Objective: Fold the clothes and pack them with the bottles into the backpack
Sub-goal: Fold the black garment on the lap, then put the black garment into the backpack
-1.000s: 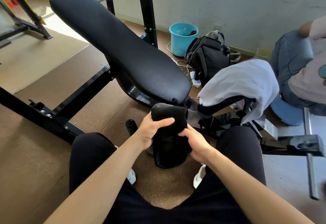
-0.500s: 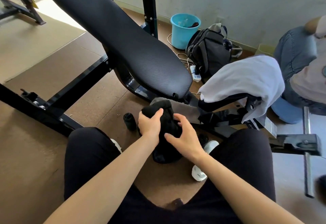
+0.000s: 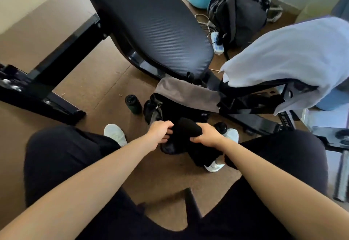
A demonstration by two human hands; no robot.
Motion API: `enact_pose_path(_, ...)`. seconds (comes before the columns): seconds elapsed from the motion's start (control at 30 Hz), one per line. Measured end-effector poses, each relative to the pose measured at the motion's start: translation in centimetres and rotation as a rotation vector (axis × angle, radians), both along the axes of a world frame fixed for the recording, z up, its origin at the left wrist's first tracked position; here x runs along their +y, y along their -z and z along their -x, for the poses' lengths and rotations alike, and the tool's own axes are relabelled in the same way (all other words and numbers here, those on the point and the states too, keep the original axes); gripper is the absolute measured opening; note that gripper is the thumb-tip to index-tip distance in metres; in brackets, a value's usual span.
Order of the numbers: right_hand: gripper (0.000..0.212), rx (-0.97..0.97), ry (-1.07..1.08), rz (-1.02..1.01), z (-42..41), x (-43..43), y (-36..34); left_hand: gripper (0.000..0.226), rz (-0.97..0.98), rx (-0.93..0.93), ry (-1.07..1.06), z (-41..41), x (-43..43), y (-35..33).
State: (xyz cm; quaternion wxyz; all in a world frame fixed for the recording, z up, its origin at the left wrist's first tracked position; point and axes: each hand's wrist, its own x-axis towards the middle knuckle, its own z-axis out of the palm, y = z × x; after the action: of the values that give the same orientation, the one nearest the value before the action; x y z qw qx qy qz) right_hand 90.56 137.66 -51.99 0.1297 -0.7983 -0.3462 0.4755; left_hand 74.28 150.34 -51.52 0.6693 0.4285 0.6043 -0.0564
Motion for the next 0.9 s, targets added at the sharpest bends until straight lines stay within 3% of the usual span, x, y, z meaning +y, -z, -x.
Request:
enact_pose_path(0.1, 0.049, -0.091, -0.188, 0.021, -2.9, 2.1, 2.1, 0.020, -0.062, 0.116, -0.130, 1.0, 2.9, 5.0)
enact_pose_path(0.2, 0.059, -0.165, -0.248, -0.016, -5.0, 3.7, 4.4, 0.036, -0.112, 0.223, -0.042, 1.6, 3.9, 10.0)
enact_pose_path(0.4, 0.087, -0.223, -0.219, -0.106, -7.1, 5.4, 7.3, 0.137, 0.074, 0.144, 0.011, 0.0, 3.4, 19.2)
enact_pose_path(0.47, 0.086, -0.243, -0.223, -0.151, -7.3, 5.6, 7.6, 0.130, 0.134, 0.143, 0.014, -0.7, 3.1, 21.1)
enact_pose_path(0.63, 0.086, -0.267, -0.228, -0.231, -7.5, 5.6, 8.1, 0.043, 0.054, 0.225, 0.079, -1.5, 2.2, 20.4)
enact_pose_path(0.7, 0.087, -0.262, -0.193, -0.240, -7.7, 6.2, 8.1, 0.021, 0.034, 0.170, -0.002, -0.9, 1.4, 19.6)
enact_pose_path(0.8, 0.081, -0.309, -0.166, -0.250, -8.2, 7.5, 7.6, 0.030, -0.033, 0.099, -0.138, -0.2, -0.1, 17.1)
enact_pose_path(0.9, 0.071, -0.359, -0.140, -0.271, -8.9, 8.7, 6.6, 0.046, -0.136, 0.126, -0.147, 0.0, -0.6, 14.1)
